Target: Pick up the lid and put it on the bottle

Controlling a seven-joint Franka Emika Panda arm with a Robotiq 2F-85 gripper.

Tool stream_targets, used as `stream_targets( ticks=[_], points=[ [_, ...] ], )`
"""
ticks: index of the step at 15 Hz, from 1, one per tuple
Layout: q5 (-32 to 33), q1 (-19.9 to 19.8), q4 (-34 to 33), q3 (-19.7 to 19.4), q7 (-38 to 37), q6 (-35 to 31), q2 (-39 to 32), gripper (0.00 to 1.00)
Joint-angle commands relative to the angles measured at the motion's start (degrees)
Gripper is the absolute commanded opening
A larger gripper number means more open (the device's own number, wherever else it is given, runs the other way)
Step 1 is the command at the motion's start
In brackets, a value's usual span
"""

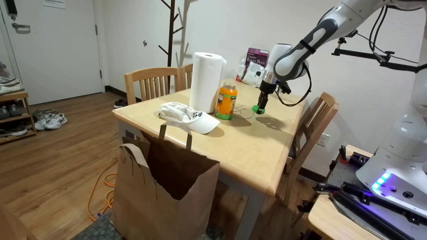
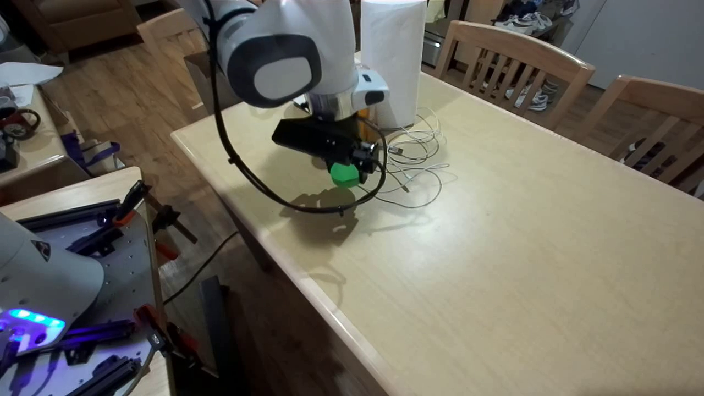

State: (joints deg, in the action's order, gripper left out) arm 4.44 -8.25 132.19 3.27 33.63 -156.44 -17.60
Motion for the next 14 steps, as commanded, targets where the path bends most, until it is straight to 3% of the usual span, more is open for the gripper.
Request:
stream_targets(
  ticks=[1,4,8,14],
  points=[
    [-2.6,-0.2,0.8,4.2,4.7,2.1,8.8,0.52],
    [-6.6,1.2,0.8,5.4,8.4,3.2,15.7,0.52],
    [-16.8,4.3,0.8,1.5,15.3,6.3,22.7,0.52],
    [-25.9,9.4,-2.2,-4.6,31.4,20.0,21.8,0.52]
  ],
)
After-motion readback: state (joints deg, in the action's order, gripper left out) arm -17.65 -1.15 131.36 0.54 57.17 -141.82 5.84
